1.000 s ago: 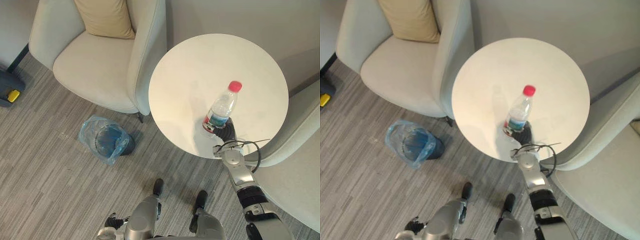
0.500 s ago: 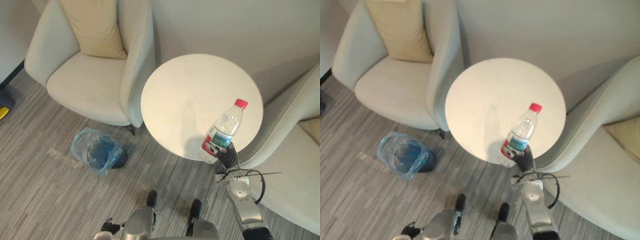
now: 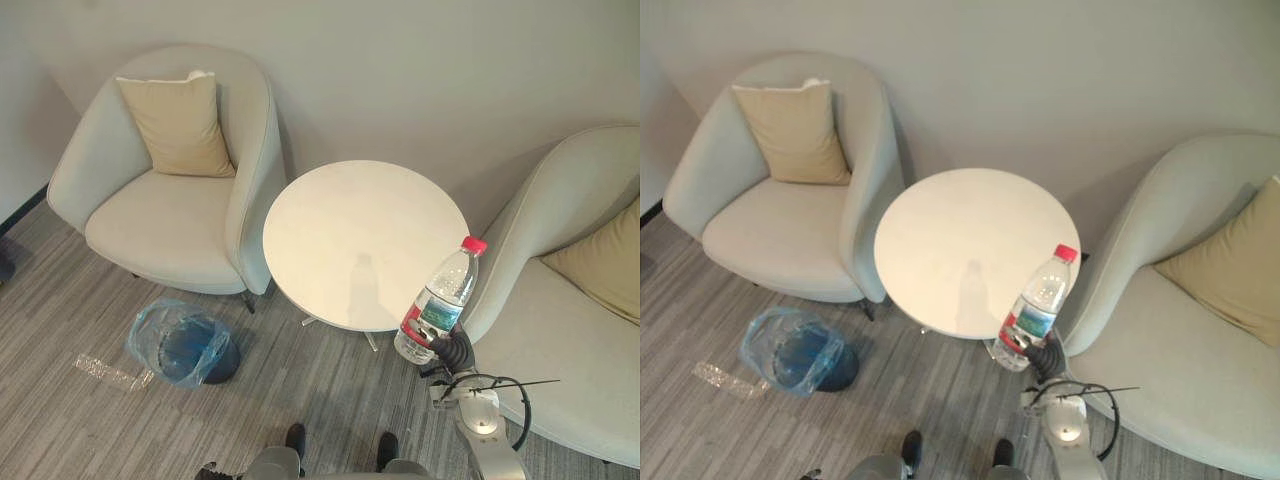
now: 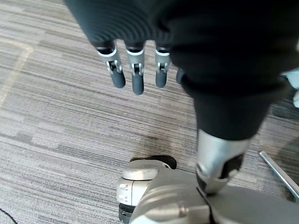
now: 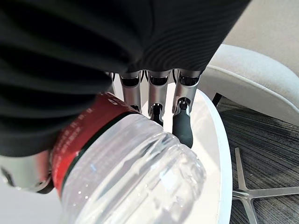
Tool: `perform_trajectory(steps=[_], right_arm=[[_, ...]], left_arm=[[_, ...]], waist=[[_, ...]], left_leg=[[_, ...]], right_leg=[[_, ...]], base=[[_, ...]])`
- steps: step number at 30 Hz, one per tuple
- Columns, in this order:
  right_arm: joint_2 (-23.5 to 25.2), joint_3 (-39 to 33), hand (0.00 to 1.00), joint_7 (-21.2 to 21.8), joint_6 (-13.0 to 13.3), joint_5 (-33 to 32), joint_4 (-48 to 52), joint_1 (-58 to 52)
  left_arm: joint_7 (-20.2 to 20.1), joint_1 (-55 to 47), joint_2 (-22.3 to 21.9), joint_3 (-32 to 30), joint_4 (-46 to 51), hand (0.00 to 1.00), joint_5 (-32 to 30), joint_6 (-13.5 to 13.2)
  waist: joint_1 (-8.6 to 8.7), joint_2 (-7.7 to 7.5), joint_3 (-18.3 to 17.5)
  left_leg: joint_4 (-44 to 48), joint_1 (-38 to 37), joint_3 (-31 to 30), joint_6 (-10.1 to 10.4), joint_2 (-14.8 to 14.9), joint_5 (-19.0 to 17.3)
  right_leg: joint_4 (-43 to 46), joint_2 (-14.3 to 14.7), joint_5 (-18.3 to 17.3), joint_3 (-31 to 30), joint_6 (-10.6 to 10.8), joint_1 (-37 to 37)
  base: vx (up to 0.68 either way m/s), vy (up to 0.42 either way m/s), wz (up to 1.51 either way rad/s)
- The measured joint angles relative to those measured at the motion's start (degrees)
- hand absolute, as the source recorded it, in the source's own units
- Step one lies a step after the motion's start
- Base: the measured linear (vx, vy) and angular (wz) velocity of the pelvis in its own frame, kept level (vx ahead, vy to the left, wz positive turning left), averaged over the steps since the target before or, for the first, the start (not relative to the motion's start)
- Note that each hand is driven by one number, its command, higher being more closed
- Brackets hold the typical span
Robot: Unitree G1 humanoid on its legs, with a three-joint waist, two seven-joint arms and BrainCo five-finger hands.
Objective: Gather rubbish on tea table into small bin, then transfer packed bag to large trash can.
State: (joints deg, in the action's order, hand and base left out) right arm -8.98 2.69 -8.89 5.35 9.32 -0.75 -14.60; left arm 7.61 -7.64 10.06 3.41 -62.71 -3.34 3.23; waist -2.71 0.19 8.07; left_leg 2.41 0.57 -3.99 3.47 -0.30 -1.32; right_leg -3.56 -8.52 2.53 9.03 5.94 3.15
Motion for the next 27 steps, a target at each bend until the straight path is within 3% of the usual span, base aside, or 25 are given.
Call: perform_trajectory(steps=[7, 11, 13, 14, 15, 19, 20, 21, 23, 27], right_arm=[[-0.04, 1.77, 1.0, 0.04, 0.0, 1.94, 0.06, -0.12], [0.02, 3.89, 1.0, 0.07, 0.02, 1.92, 3.86, -0.48], [0.07, 4.06, 1.0, -0.12, 0.68, 1.92, 4.98, -0.42], [0.19, 4.06, 1.0, -0.16, 0.67, 1.93, 4.98, -0.25], [0.24, 4.01, 1.0, -0.31, 0.67, 1.95, 4.99, 0.04], [0.14, 3.36, 1.0, -0.93, 0.67, 1.95, 4.39, 0.92], [-0.03, 2.51, 1.0, -1.3, 0.67, 1.95, 4.24, 1.47], [-0.14, 1.9, 1.0, -1.44, 0.66, 1.98, 3.43, 2.5], [-0.1, 1.36, 1.0, -1.93, 0.53, 2.0, 0.92, 4.6], [1.38, 2.76, 1.0, -2.44, -0.05, 2.07, -6.44, 9.35]], left_arm=[[0.01, 0.09, -0.11, 0.23, 0.0, 0.0, -0.01, -0.03], [0.13, 0.19, -1.4, -2.03, 0.31, 0.0, -0.45, -0.02], [0.21, 0.09, -1.85, -2.51, 1.33, 0.0, -1.26, -0.02], [0.3, 0.12, -1.76, -2.97, 1.75, 0.0, -1.6, -0.07], [0.32, 0.15, -1.68, -3.27, 2.32, 0.0, -1.73, -0.07], [0.33, 0.63, -1.55, -3.41, 2.45, 0.0, -2.33, -0.09], [0.37, 1.26, -1.34, -2.7, 2.42, 0.0, -3.24, 0.03], [0.44, 1.15, -1.09, -1.05, 2.34, 0.0, -3.43, 0.04], [0.53, 0.97, -0.52, 1.15, 2.32, 0.0, -3.94, 0.1], [0.62, 1.04, 0.55, 2.79, 2.35, 0.0, -4.08, 0.01]], waist=[[0.14, 0.3, -0.58], [0.09, 1.25, -0.21], [0.42, 1.67, -0.36], [0.29, 1.64, -0.39], [0.45, 1.72, -0.39], [0.88, 1.51, -0.54], [1.36, 1.47, -0.53], [2.24, 2.32, -1.06], [2.66, 2.06, -1.07], [1.86, 0.96, -0.81]], left_leg=[[0.0, -0.74, 0.03, -0.02, -0.1, 0.01], [0.48, 0.13, 0.24, -0.07, -0.12, 0.14], [1.3, 1.87, 2.2, -1.86, 0.34, -0.96], [2.59, 2.81, 5.87, -3.52, 1.19, -2.24], [3.27, 3.43, 10.96, -3.88, 2.55, -2.64], [1.92, 3.52, 20.39, -4.3, 4.01, -2.43], [1.1, 3.54, 24.41, -4.29, 4.47, -1.95], [-1.7, 3.12, 24.92, -1.53, 4.12, 2.68], [-6.84, 1.61, 23.27, -1.46, 2.63, 6.04], [-7.44, -0.44, 22.25, -1.42, 2.84, 6.25]], right_leg=[[-0.61, -0.03, 0.09, 0.01, 0.09, 1.05], [0.33, -0.35, -0.46, 1.67, 0.2, 0.82], [3.5, -0.9, -1.79, 3.35, 0.2, -0.77], [5.16, -1.27, -2.57, 3.81, 0.13, -1.63], [6.69, -2.05, -3.71, 5.32, 0.56, -2.02], [7.43, -4.18, -4.74, 8.93, 1.15, -2.03], [7.5, -5.13, -4.98, 10.63, 1.5, -1.96], [7.73, -5.52, -5.29, 12.13, 1.94, -1.9], [7.88, -5.89, -5.25, 13.73, 1.97, -1.9], [8.15, -5.48, -4.12, 13.95, 0.39, 0.35]], base=[[0.0, 0.002, -0.01], [-0.03, 0.006, 0.16], [-0.06, 0.021, 0.3], [-0.01, 0.021, 0.42], [-0.01, 0.021, 0.42], [0.07, 0.036, 0.54], [0.15, 0.09, 0.9], [0.14, 0.085, 0.8], [0.14, 0.072, 0.59], [0.11, 0.031, 0.2]])
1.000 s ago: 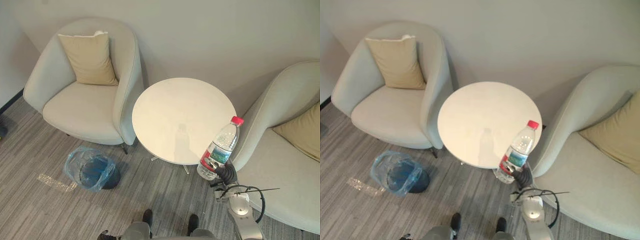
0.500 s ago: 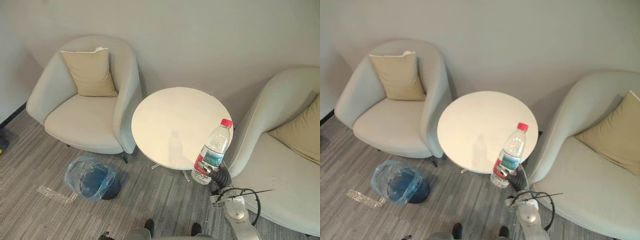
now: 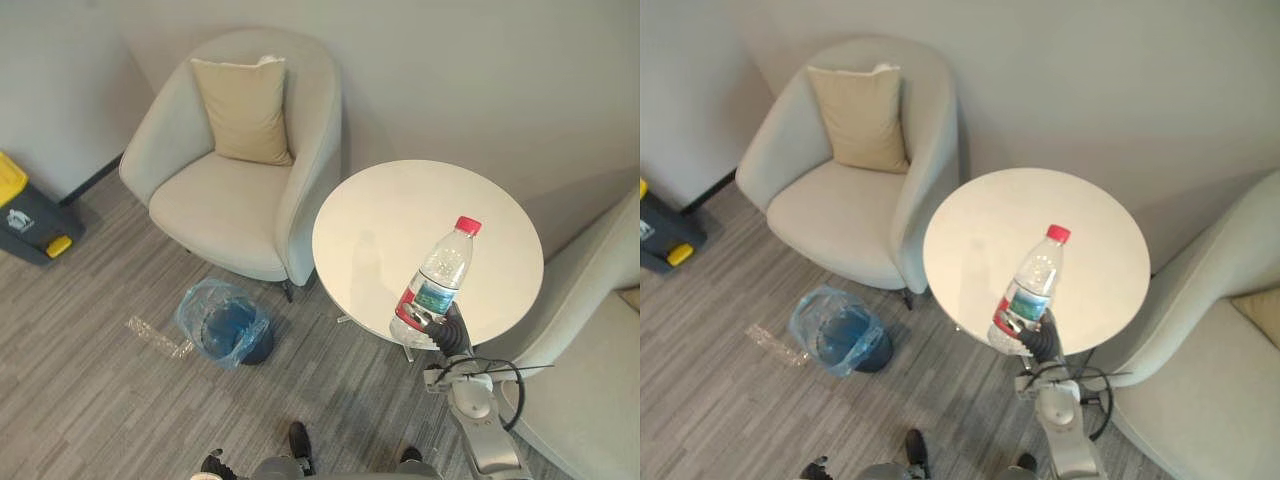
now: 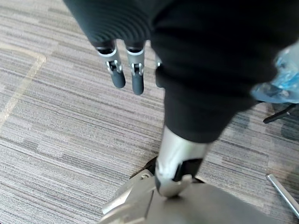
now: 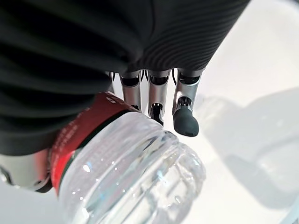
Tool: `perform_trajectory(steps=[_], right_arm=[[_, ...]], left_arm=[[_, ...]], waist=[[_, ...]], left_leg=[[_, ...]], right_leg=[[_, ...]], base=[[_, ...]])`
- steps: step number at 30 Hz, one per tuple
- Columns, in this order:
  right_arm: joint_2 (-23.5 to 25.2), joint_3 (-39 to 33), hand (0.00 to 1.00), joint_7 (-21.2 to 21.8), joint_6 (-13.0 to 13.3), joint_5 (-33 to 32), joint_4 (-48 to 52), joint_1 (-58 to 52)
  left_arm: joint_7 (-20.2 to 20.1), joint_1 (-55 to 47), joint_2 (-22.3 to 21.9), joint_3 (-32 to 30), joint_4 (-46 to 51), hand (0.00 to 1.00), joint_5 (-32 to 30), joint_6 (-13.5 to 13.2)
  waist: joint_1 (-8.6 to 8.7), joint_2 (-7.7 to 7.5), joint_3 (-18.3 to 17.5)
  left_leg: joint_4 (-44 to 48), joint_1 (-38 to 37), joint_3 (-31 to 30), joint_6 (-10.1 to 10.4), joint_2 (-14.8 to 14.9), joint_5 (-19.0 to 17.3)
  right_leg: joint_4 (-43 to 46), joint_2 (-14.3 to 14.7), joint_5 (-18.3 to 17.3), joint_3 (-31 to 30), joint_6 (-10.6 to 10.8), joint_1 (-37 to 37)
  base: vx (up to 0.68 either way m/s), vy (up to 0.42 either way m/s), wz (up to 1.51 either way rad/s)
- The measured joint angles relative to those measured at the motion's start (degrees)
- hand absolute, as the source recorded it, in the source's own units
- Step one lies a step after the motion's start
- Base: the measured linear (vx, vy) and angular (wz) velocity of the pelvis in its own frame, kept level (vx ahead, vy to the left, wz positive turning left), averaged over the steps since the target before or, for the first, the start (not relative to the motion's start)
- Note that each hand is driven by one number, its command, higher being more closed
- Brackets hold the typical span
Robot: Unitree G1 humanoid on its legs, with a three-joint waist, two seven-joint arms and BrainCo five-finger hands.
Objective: Gather rubbish on tea table into small bin, then transfer packed bag to large trash can.
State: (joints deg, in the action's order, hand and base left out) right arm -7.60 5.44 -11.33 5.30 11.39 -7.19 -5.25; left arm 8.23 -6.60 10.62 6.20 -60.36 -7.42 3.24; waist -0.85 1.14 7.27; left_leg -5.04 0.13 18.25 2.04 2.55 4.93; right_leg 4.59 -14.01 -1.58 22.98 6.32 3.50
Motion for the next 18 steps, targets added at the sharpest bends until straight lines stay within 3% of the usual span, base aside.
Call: perform_trajectory(steps=[5, 8, 9, 10, 12, 15, 16, 17, 18], right_arm=[[1.05, 3.08, 1.0, 0.13, -0.08, 0.04, -2.4, 0.66], [0.73, 3.62, 1.0, 0.34, -1.02, -0.02, -3.45, -0.41], [0.58, 3.61, 1.0, 0.43, -1.12, -0.01, -2.89, -1.57], [0.45, 3.57, 1.0, 0.55, -1.13, -0.02, -2.76, -2.13], [1.16, 3.84, 1.0, 1.6, -1.17, -0.03, -2.74, -2.69], [1.24, 3.68, 1.0, 1.94, -1.23, -0.05, -2.69, -3.16], [1.1, 3.59, 1.0, 1.95, -1.3, -0.07, -2.18, -3.98], [0.93, 2.91, 1.0, 2.03, -1.49, -0.06, -0.4, -5.59], [0.93, 2.33, 1.0, 2.04, -1.48, -0.08, 0.6, -6.49]], left_arm=[[0.49, -0.05, -0.06, 0.29, -0.33, 0.0, -0.35, -0.04], [0.61, 0.08, 0.08, 1.21, -1.17, 0.0, -0.27, -0.08], [0.53, 0.11, 0.6, 1.74, -1.12, 0.0, -0.25, -0.12], [0.5, 0.06, 0.76, 1.62, -1.0, 0.0, -0.16, -0.15], [0.63, 0.21, 0.64, 0.58, -1.91, 0.0, 1.82, -0.01], [0.61, 0.72, 0.36, -0.32, -2.64, 0.0, 3.07, 0.12], [0.52, 0.47, 0.34, -0.52, -2.76, 0.0, 3.07, 0.18], [0.48, 1.05, 0.33, -0.52, -2.96, 0.0, 3.0, 0.22], [0.49, 1.35, 0.4, -0.55, -3.04, 0.0, 3.0, 0.25]], waist=[[-0.15, 0.02, 0.11], [0.55, 0.33, 1.16], [1.27, 0.13, 1.85], [1.33, 0.11, 1.84], [1.25, 0.02, 2.22], [1.46, -0.28, 3.34], [1.75, -0.21, 3.24], [2.72, -0.58, 3.1], [2.91, -1.65, 2.69]], left_leg=[[0.02, -1.04, -1.23, -0.31, 0.13, -1.09], [0.7, -2.16, -5.09, -1.42, -0.82, -3.42], [1.97, -2.21, -8.7, -2.63, -1.59, -4.55], [2.27, -2.15, -10.23, -3.14, -1.63, -4.9], [2.51, -1.9, -15.58, -4.12, -1.36, -5.55], [4.88, -1.73, -20.78, -4.74, -2.28, -6.03], [7.73, 0.33, -24.0, -5.0, -2.93, -7.41], [12.49, 2.94, -27.75, -4.99, -4.5, -9.39], [14.86, 3.92, -29.16, -4.31, -5.86, -10.44]], right_leg=[[2.73, -0.27, 0.96, 0.57, -0.14, 0.29], [16.54, -3.36, 0.94, -1.47, -0.52, -2.59], [24.61, -3.95, -0.09, -6.93, -5.32, -5.75], [26.83, -2.75, -1.88, -10.45, -6.3, -7.27], [25.6, 5.1, -9.23, -16.85, -4.22, -10.28], [20.16, 10.3, -10.22, -20.38, -3.71, -11.68], [17.03, 12.7, -10.03, -24.05, -2.99, -11.98], [13.39, 13.82, -9.84, -26.96, -3.59, -11.87], [12.05, 13.11, -10.12, -26.98, -4.69, -11.79]], base=[[0.04, 0.028, 0.11], [-0.03, 0.092, 0.62], [0.0, 0.078, 1.11], [0.05, 0.044, 1.23], [0.07, -0.008, 1.13], [0.06, -0.036, 1.16], [0.04, -0.111, 1.76], [0.1, -0.175, 1.95], [0.14, -0.185, 1.81]])
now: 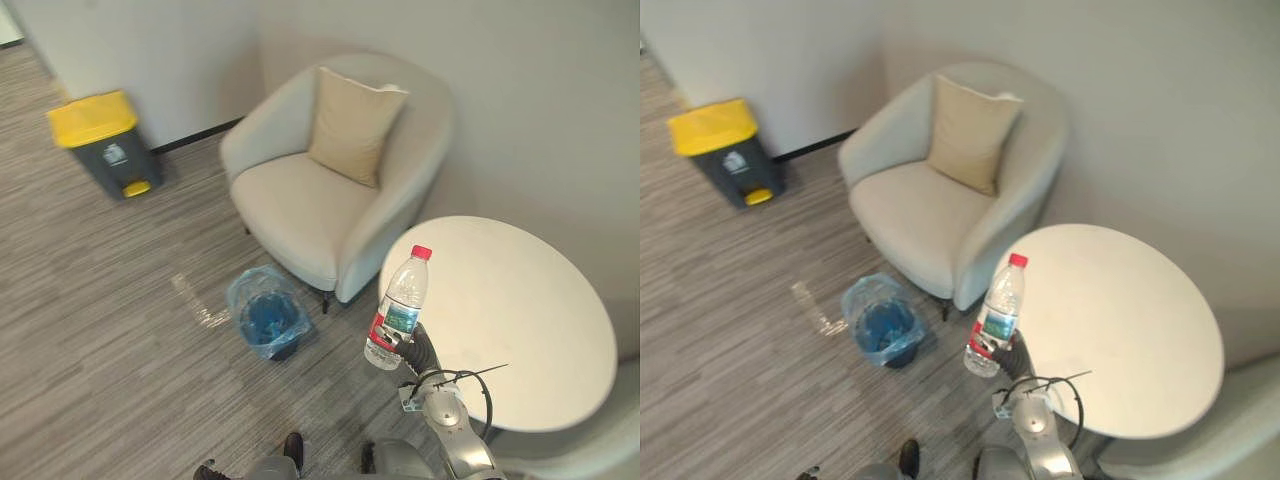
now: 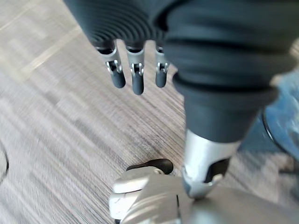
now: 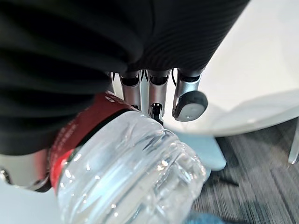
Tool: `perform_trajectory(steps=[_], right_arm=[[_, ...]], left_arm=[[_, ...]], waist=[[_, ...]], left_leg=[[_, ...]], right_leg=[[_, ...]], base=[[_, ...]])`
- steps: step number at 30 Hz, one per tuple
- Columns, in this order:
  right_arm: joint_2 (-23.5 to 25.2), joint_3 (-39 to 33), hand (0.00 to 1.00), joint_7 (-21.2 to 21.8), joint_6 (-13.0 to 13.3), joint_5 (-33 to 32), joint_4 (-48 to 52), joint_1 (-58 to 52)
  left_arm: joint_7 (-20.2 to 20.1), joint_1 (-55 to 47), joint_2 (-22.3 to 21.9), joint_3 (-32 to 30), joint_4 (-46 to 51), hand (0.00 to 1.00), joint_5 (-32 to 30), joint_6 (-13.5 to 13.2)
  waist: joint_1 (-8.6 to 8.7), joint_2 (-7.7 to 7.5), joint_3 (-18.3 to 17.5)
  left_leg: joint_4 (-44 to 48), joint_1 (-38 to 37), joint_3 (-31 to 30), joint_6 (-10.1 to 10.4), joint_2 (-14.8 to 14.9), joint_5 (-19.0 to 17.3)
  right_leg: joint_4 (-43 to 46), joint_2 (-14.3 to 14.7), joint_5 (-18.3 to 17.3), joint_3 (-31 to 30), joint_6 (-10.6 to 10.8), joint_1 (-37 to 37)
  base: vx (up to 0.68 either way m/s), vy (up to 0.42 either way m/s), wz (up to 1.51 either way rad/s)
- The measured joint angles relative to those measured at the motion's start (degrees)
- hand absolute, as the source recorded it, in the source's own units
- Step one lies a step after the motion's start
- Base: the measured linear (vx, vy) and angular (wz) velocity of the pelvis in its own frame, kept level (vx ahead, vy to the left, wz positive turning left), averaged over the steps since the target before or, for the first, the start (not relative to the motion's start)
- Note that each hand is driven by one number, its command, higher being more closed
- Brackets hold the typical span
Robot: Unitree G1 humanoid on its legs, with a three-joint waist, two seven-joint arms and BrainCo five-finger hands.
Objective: Gather rubbish on tea table into small bin, then transfer packed bag to large trash can.
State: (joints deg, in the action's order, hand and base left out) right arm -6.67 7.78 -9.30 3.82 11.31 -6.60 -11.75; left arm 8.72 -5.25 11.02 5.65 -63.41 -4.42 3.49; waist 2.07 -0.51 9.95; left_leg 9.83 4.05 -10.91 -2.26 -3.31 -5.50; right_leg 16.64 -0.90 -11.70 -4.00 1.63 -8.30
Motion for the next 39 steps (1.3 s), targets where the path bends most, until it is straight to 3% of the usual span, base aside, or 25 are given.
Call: perform_trajectory(steps=[1, 3, 4, 6, 8, 11, 14, 18, 23, 27, 30, 32, 34, 36, 37, 39], right_arm=[[-0.04, -0.93, 1.0, 0.01, -0.01, -0.01, 0.47, -0.47], [-0.37, -3.78, 1.0, -0.11, -0.13, -0.01, 0.49, -0.37], [-0.65, -5.28, 1.0, -0.28, -0.13, -0.05, 0.55, 0.01], [-0.5, -5.84, 1.0, -0.52, -0.26, -0.08, 0.57, 0.58], [-0.05, -5.86, 1.0, -0.81, -0.2, -0.21, 1.21, 0.65], [0.25, -6.41, 1.0, -0.87, -0.29, -0.22, 1.2, 0.85], [0.44, -7.26, 1.0, -0.87, -0.41, -0.22, 0.47, 0.34], [2.52, -4.4, 1.0, -0.3, -0.34, -0.18, -4.27, 2.01], [2.5, -2.25, 1.0, 0.33, -0.32, -0.16, -7.4, 2.78], [1.69, -0.46, 1.0, 0.76, -0.45, -0.1, -9.65, 3.28], [1.68, 0.97, 1.0, 0.93, -0.44, -0.08, -9.67, 2.55], [1.78, 2.39, 1.0, 1.53, -0.38, -0.09, -9.7, 2.96], [1.92, 2.78, 1.0, 1.92, -0.36, -0.12, -10.19, 3.44], [1.98, 2.58, 1.0, 1.96, -0.4, -0.17, -10.18, 2.23], [1.85, 2.62, 1.0, 2.13, -0.45, -0.19, -10.19, 1.63], [-0.08, 2.39, 1.0, 2.2, -0.54, -0.17, -10.1, 1.76]], left_arm=[[-0.06, 0.47, 0.26, -0.23, -0.16, 0.0, -0.02, 0.12], [-0.04, 0.36, -0.76, -0.17, -0.24, 0.0, -0.06, 0.82], [0.08, 0.63, -1.27, -0.18, -0.08, 0.0, -0.08, 0.97], [0.03, 0.61, -0.84, -0.22, 0.63, 0.0, -0.13, 0.97], [0.05, 0.85, -0.63, -0.24, 0.97, 0.0, -0.21, 0.92], [0.1, 1.78, -0.4, -0.24, 0.83, 0.0, -1.23, 1.23], [0.06, 1.55, -0.83, -0.16, 0.78, 0.0, -2.22, 1.46], [0.12, 0.34, -0.95, -0.15, 0.47, 0.0, -2.08, 1.38], [0.16, -0.1, -0.97, -0.23, -0.82, 0.0, -2.07, 1.18], [0.69, 0.11, -1.12, -0.15, -0.99, 0.0, -1.33, 0.87], [1.12, -0.33, -0.66, -0.21, -1.89, 0.0, 0.05, 0.95], [1.14, -0.31, -0.64, -0.31, -1.83, 0.0, 0.16, 0.93], [1.12, -0.74, -1.01, -1.66, -1.83, 0.0, 0.41, 0.94], [1.03, -1.24, -0.71, -2.57, -1.83, 0.0, 0.64, 1.09], [0.93, -1.38, -0.44, -2.93, -1.6, 0.0, 0.64, 1.08], [1.09, -1.31, -1.68, -3.87, -1.55, 0.0, 0.64, 1.09]], waist=[[-0.16, -1.62, -0.1], [-1.54, 0.47, -0.87], [-1.48, 2.0, -1.36], [-1.85, 2.45, -1.51], [-1.97, 1.99, -1.41], [-1.95, 1.78, -1.11], [-1.97, 1.67, -0.99], [-3.0, 1.25, -0.81], [-3.55, 1.15, -0.85], [-3.1, 1.77, 0.97], [-2.09, 0.61, 1.92], [-2.13, 0.26, 1.81], [-2.13, 0.59, 1.86], [-1.54, -0.67, 1.45], [-1.58, -1.94, 0.81], [-1.7, 0.38, -0.28]], left_leg=[[2.85, 0.03, -1.08, 1.17, -1.58, -1.59], [9.09, 2.25, -0.66, 4.1, 0.63, -4.58], [12.29, 3.95, 1.15, 4.62, 2.74, -6.54], [12.91, 3.85, 3.96, 5.2, 4.98, -7.37], [11.87, 3.71, 8.67, 5.19, 6.75, -7.54], [8.59, 3.74, 17.26, 5.14, 8.77, -6.86], [3.05, 0.81, 18.01, 4.88, 6.57, -1.85], [-0.09, -2.36, 18.99, 3.37, 4.08, -0.9], [-2.86, -3.18, 22.02, 2.38, 3.33, -0.36], [-5.15, -5.91, 22.73, 1.15, 3.37, -0.5], [-7.35, -9.4, 21.71, 0.05, 1.95, -1.11], [-7.82, -10.12, 20.78, -0.58, 1.76, -1.5], [-7.99, -9.61, 19.07, -0.5, 2.09, -1.51], [-6.12, -8.78, 17.32, 0.82, 1.17, -2.49], [-4.55, -8.81, 16.16, 1.3, 0.46, -3.62], [-0.01, -6.99, 13.78, 2.92, 2.73, -6.24]], right_leg=[[0.07, -1.08, 2.36, 0.4, -0.34, 0.63], [-1.1, -0.44, 2.84, 5.51, -1.1, 2.64], [-2.8, 0.91, 3.33, 8.17, -1.57, 4.84], [-4.46, 2.2, 3.84, 9.44, -1.56, 6.92], [-6.07, 2.47, 4.11, 10.19, -1.52, 8.39], [-7.21, 0.29, 4.1, 11.14, -1.5, 8.51], [-9.02, -1.97, 4.92, 11.59, 0.51, 10.15], [-11.2, -3.83, 6.45, 9.28, 2.26, 12.23], [-10.28, -4.22, 7.52, 5.54, 2.58, 9.58], [5.55, -4.05, 6.89, 4.33, 3.48, 2.42], [18.19, -5.44, 4.64, 4.99, 2.45, -2.42], [14.63, -5.16, 2.77, 6.31, 2.45, -3.44], [4.33, -3.39, 4.4, 6.59, 2.19, -3.2], [-1.21, -3.76, 6.49, 6.06, -0.28, -1.53], [-1.74, -4.26, 7.02, 6.14, -0.14, -1.12], [-2.79, -2.91, 5.74, 8.76, -0.38, 0.43]], base=[[0.21, -0.203, 1.27], [0.24, -0.18, 1.04], [0.25, -0.132, 0.77], [0.2, -0.102, 0.43], [0.14, -0.054, 0.21], [0.12, 0.037, 0.25], [0.09, 0.148, 0.37], [0.06, 0.164, -0.02], [-0.02, 0.088, -0.36], [-0.07, 0.052, -0.32], [-0.06, 0.048, 0.16], [0.05, 0.016, 0.16], [0.09, -0.039, 0.33], [0.11, -0.102, 0.71], [0.22, -0.176, 0.74], [0.3, -0.17, 0.56]])
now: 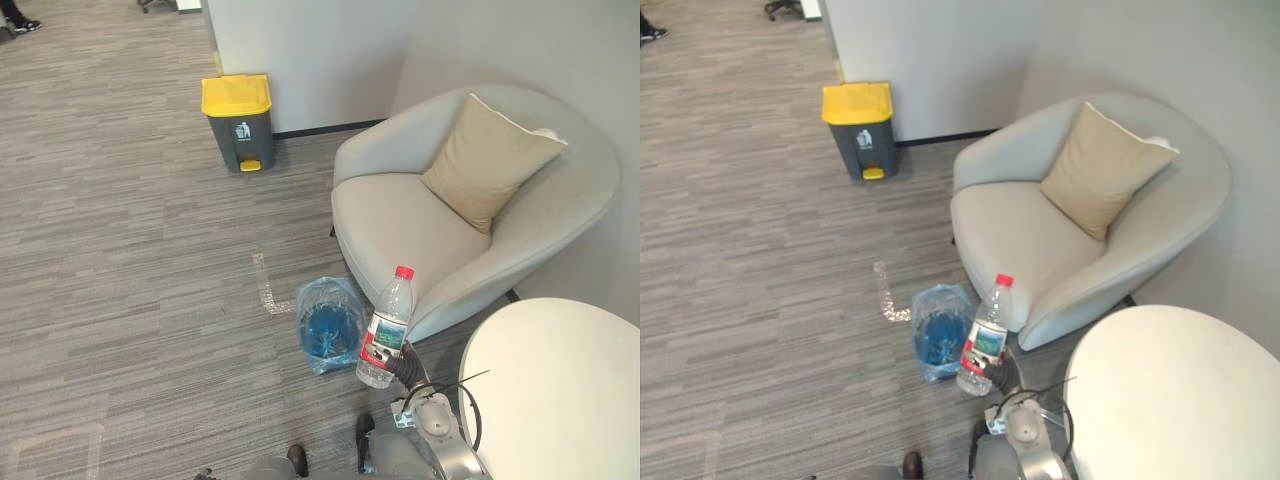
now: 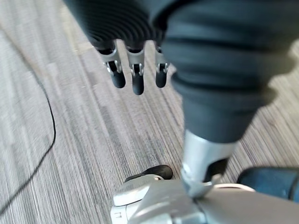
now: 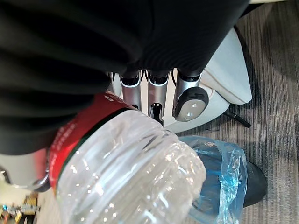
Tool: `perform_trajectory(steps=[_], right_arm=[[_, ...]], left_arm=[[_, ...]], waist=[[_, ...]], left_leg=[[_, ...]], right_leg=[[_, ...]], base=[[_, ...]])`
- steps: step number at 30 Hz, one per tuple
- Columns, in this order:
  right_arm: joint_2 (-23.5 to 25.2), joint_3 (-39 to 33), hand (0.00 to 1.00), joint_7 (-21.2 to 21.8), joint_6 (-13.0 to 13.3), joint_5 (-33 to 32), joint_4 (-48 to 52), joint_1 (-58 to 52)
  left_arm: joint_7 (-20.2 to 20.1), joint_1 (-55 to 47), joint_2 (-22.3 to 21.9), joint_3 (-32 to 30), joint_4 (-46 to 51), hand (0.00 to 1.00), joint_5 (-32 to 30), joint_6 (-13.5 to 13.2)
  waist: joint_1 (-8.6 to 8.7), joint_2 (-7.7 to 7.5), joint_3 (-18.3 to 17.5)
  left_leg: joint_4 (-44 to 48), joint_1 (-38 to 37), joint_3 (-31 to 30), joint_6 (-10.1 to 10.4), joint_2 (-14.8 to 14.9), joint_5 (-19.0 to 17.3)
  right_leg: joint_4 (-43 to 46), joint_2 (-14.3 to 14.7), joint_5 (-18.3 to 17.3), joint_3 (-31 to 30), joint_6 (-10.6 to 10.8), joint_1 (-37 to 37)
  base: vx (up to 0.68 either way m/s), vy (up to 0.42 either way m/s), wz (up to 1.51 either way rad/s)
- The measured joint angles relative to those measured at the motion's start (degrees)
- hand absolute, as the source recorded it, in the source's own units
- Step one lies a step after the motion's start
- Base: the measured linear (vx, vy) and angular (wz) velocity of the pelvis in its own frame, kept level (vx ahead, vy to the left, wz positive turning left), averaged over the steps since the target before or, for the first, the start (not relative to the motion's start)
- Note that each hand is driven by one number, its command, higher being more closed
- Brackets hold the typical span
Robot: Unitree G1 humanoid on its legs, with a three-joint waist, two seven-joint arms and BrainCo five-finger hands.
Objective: Gather rubbish on tea table into small bin, then transfer packed bag to large trash can.
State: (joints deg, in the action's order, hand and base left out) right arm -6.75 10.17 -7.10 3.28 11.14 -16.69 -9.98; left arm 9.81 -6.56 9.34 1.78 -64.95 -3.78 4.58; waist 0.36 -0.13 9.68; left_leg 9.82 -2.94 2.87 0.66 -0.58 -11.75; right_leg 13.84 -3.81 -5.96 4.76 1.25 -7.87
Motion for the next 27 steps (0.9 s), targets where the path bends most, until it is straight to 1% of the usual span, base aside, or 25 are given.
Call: perform_trajectory(steps=[1, 2, 3, 5, 6, 7, 8, 9, 10, 11, 13, 15, 17, 20, 21, 22, 23, 24, 25, 26, 27], right_arm=[[-0.04, -0.23, 1.0, -0.01, 0.07, -0.01, 0.06, 0.1], [-0.16, -0.59, 1.0, -0.05, 0.08, -0.01, 0.08, 0.35], [-0.19, -1.01, 1.0, -0.22, 0.08, 0.0, 0.08, 0.49], [-0.17, -0.98, 1.0, -0.34, 0.09, -0.05, 0.08, 1.31], [-0.29, -1.29, 1.0, -0.71, 0.11, -0.06, 0.05, 1.34], [-0.33, -1.8, 1.0, -0.86, 0.11, -0.04, 0.05, 1.48], [-0.33, -2.33, 1.0, -1.02, 0.09, -0.02, 0.04, 2.04], [-0.49, -2.75, 1.0, -1.35, 0.1, 0.0, 0.03, 2.55], [-0.71, -2.8, 1.0, -1.54, 0.11, 0.08, -0.38, 2.55], [-0.59, -2.78, 1.0, -1.7, 0.0, 0.12, -1.01, 2.83], [-0.48, -2.18, 1.0, -1.7, 0.01, 0.16, -1.97, 2.83], [-0.43, -0.68, 1.0, -1.5, 0.01, 0.23, -2.98, 2.9], [-0.43, 0.29, 1.0, -1.46, 0.08, 0.25, -3.75, 3.44], [-0.55, 1.15, 1.0, -2.38, 0.15, 1.79, -7.22, 6.19], [-0.7, 1.28, 1.0, -3.09, 0.15, 2.65, -7.29, 7.89], [-0.73, 1.28, 1.0, -3.26, 0.16, 2.68, -7.28, 8.41], [-0.69, 1.45, 1.0, -4.22, 0.16, 2.93, -7.22, 9.91], [-0.72, 1.54, 1.0, -5.38, 0.15, 3.02, -7.14, 11.55], [-0.71, 1.54, 1.0, -5.67, 0.15, 3.03, -7.08, 12.08], [-0.71, 1.77, 1.0, -6.63, 0.14, 3.19, -6.6, 13.64], [-0.73, 2.34, 1.0, -7.4, 0.11, 4.01, -6.36, 14.92]], left_arm=[[0.06, 0.12, -0.34, -0.33, 0.03, 0.0, 0.01, 0.02], [0.07, 0.44, -0.6, -0.82, 0.32, 0.0, 0.02, 0.0], [0.05, 0.62, -0.72, -1.18, 0.98, 0.0, 0.02, -0.03], [0.16, 1.11, -0.88, -3.01, 1.33, 0.0, 0.08, -0.11], [0.23, 1.11, -0.88, -3.04, 1.36, 0.0, 0.49, -0.26], [0.28, 1.3, -0.97, -3.02, 1.46, 0.0, 0.58, -0.27], [0.33, 1.49, -1.06, -2.92, 1.68, 0.0, 0.58, -0.23], [0.29, 1.4, -1.35, -2.77, 1.88, 0.0, 0.58, -0.18], [0.31, 1.38, -1.66, -2.53, 1.76, 0.0, 0.55, -0.16], [0.22, 1.39, -1.45, -2.05, 1.82, 0.0, 0.56, -0.19], [0.18, 1.51, -0.8, -0.74, 1.82, 0.0, 0.55, -0.27], [0.15, 1.44, -0.7, -0.62, 1.71, 0.0, 0.53, -0.23], [0.14, 1.46, -0.71, -0.58, 1.7, 0.0, 0.54, -0.28], [0.24, 2.73, -0.69, -0.63, 1.69, 0.0, 0.81, -0.41], [0.25, 4.78, -0.52, -0.73, 2.12, 0.0, 1.67, -0.4], [0.33, 5.41, -0.51, -0.81, 2.32, 0.0, 1.88, -0.45], [1.27, 6.84, -0.55, -1.14, 3.0, 0.0, 3.14, -0.55], [2.24, 8.4, -0.78, -2.57, 4.07, 0.0, 4.52, -0.83], [2.52, 8.92, -0.88, -3.03, 4.4, 0.0, 5.07, -0.97], [3.0, 10.3, -1.22, -4.46, 5.17, 0.0, 6.51, -1.53], [3.87, 10.78, -1.57, -5.47, 6.48, 0.0, 8.08, -1.84]], waist=[[-0.19, 0.42, -0.44], [-0.46, 1.5, -0.72], [-0.7, 1.68, -0.57], [-1.17, 1.22, 0.14], [-1.29, 1.14, 0.26], [-1.29, 1.0, 0.35], [-1.3, 1.29, 0.51], [-1.17, 2.66, 0.35], [-1.13, 2.61, 0.44], [-1.18, 2.29, 0.34], [-1.17, 1.69, 0.72], [-1.71, 1.27, 0.82], [-1.83, 1.15, 0.92], [-1.93, 1.14, 2.48], [-2.03, 1.2, 4.96], [-2.05, 1.23, 5.68], [-2.24, 1.35, 7.13], [-2.38, 1.27, 8.79], [-2.42, 1.26, 9.39], [-2.66, 1.32, 10.74], [-3.2, 1.34, 10.77]], left_leg=[[2.44, 1.49, -0.53, 0.45, 1.02, -0.6], [5.6, 3.27, -0.85, 1.77, 2.22, -1.65], [9.44, 5.07, -0.67, 3.02, 3.35, -2.5], [15.41, 6.6, 0.5, 3.7, 4.01, -2.81], [15.57, 6.66, 1.74, 3.36, 4.35, -4.27], [14.0, 6.86, 2.01, 3.26, 4.5, -4.21], [10.19, 7.11, 2.02, 3.16, 4.6, -3.68], [3.13, 6.8, 1.03, 3.59, 5.11, 1.62], [2.29, 6.76, 1.23, 3.35, 4.98, 3.24], [1.71, 6.06, 1.46, 2.89, 4.05, 3.58], [1.01, 5.43, 2.17, 2.72, 2.99, 3.67], [0.77, 4.86, 3.34, 2.66, 2.05, 3.67], [0.4, 4.99, 4.3, 1.65, 1.6, 3.64], [1.18, 8.28, 4.52, 0.8, 1.02, 3.99], [3.33, 11.83, 4.46, 0.61, 1.25, 3.96], [4.2, 13.15, 4.43, 0.56, 1.36, 3.94], [6.83, 17.29, 4.44, 0.26, 1.74, 3.75], [10.32, 22.21, 4.42, -0.38, 2.11, 3.25], [11.54, 23.56, 4.36, -0.47, 2.22, 3.0], [15.09, 27.92, 4.39, -0.53, 2.68, 2.3], [18.21, 32.84, 4.36, -0.5, 3.33, 1.72]], right_leg=[[-1.37, 0.62, 0.9, 1.01, -0.23, 0.69], [-2.91, 1.67, 1.8, 2.17, -0.9, 1.77], [-4.61, 2.59, 2.15, 2.76, -1.35, 3.0], [-7.3, 2.69, 2.56, 2.54, -2.03, 6.37], [-8.09, 2.33, 2.56, 2.27, -2.04, 7.95], [-8.18, 1.93, 2.56, 2.07, -2.04, 8.17], [-8.18, 1.41, 2.56, 1.66, -2.03, 8.26], [-8.25, 1.47, 2.55, 1.02, -1.83, 8.18], [-8.3, 1.66, 2.35, 0.64, -1.22, 8.15], [-8.49, 0.89, 2.56, -0.24, -0.43, 8.02], [-8.53, -0.2, 2.91, -1.07, 0.39, 8.01], [-9.18, -0.98, 3.7, -2.89, 1.59, 7.94], [-9.31, -1.36, 3.82, -3.69, 1.79, 7.17], [-8.18, -1.8, 4.05, -4.18, 2.18, 3.43], [-5.65, -1.78, 4.02, -4.19, 2.2, -0.3], [-4.69, -1.76, 3.96, -4.2, 2.27, -1.62], [-1.66, -1.66, 3.55, -4.15, 2.35, -5.91], [2.04, -1.66, 2.4, -4.0, 2.38, -10.73], [3.22, -1.71, 1.92, -3.96, 2.45, -12.0], [6.71, -1.72, 0.87, -3.8, 2.41, -16.32], [9.83, -1.47, 0.42, -3.83, 2.36, -21.18]], base=[[0.33, -0.124, 0.42], [0.32, -0.13, 0.32], [0.37, -0.132, 0.18], [0.25, -0.047, 0.01], [0.19, 0.033, -0.05], [0.16, 0.06, -0.12], [0.15, 0.146, -0.23], [0.11, 0.165, -0.28], [0.13, 0.182, -0.28], [0.08, 0.116, -0.14], [0.05, 0.151, -0.14], [0.02, 0.154, -0.32], [-0.03, 0.095, -0.32], [-0.1, 0.036, -0.13], [-0.13, -0.004, 0.01], [-0.21, -0.024, 0.02], [-0.25, -0.044, 0.07], [-0.3, -0.056, 0.09], [-0.25, -0.05, 0.1], [-0.26, -0.049, 0.0], [-0.27, -0.046, -0.03]])
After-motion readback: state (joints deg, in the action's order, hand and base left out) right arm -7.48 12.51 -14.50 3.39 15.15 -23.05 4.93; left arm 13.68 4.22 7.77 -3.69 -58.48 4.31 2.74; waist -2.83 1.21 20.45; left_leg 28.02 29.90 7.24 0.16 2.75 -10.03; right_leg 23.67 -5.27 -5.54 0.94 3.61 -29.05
